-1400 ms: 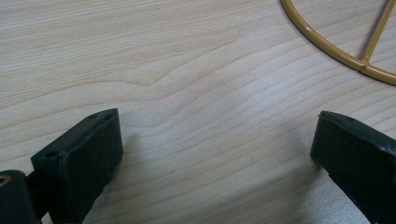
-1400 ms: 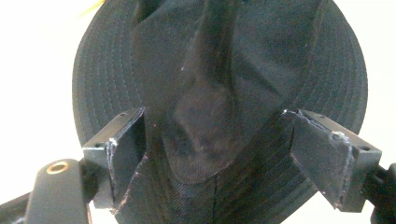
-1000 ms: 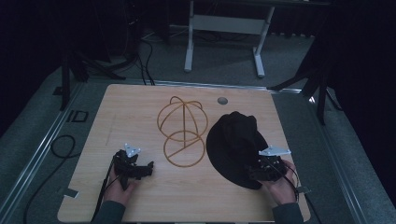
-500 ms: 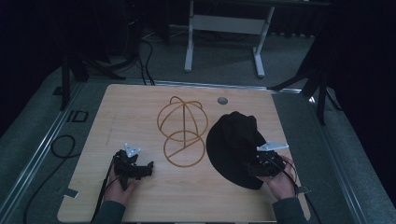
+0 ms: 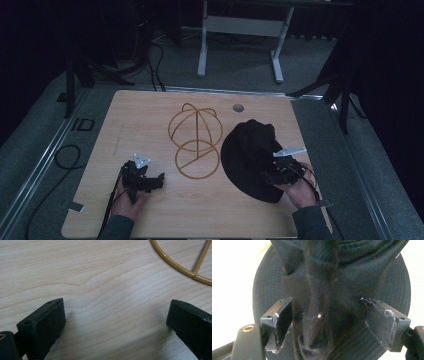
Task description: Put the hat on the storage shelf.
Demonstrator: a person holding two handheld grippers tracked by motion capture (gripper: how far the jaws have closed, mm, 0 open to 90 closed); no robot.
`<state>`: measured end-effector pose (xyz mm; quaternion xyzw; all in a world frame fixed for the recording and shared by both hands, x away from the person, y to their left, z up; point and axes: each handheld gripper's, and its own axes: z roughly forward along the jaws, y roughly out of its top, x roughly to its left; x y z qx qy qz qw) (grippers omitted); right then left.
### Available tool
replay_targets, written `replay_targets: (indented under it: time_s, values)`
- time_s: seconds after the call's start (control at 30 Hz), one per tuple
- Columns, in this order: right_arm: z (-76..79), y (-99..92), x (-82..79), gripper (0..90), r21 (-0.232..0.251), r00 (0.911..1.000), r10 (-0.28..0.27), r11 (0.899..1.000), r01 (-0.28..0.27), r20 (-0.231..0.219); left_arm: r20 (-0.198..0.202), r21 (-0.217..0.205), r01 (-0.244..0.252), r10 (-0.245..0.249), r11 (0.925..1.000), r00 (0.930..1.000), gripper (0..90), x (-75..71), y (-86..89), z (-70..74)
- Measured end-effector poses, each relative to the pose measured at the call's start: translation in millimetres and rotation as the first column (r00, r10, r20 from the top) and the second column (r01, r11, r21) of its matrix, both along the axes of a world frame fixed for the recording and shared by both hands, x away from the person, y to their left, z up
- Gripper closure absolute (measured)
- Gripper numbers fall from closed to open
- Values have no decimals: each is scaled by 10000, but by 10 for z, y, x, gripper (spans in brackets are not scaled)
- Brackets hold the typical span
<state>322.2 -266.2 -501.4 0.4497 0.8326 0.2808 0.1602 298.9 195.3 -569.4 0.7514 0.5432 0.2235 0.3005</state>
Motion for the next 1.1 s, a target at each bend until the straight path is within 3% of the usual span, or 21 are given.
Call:
replay_targets:
  time_s: [0.47,1.1]
  values:
    - [56,15,105,209,-213,9987,185,9996,-196,-472,-2,1,1,-1,10000,10000,26,0,0,0]
    - [205,193,264,221,-797,9926,408,9956,-501,-1142,-3,0,0,0,10000,10000,26,0,0,0]
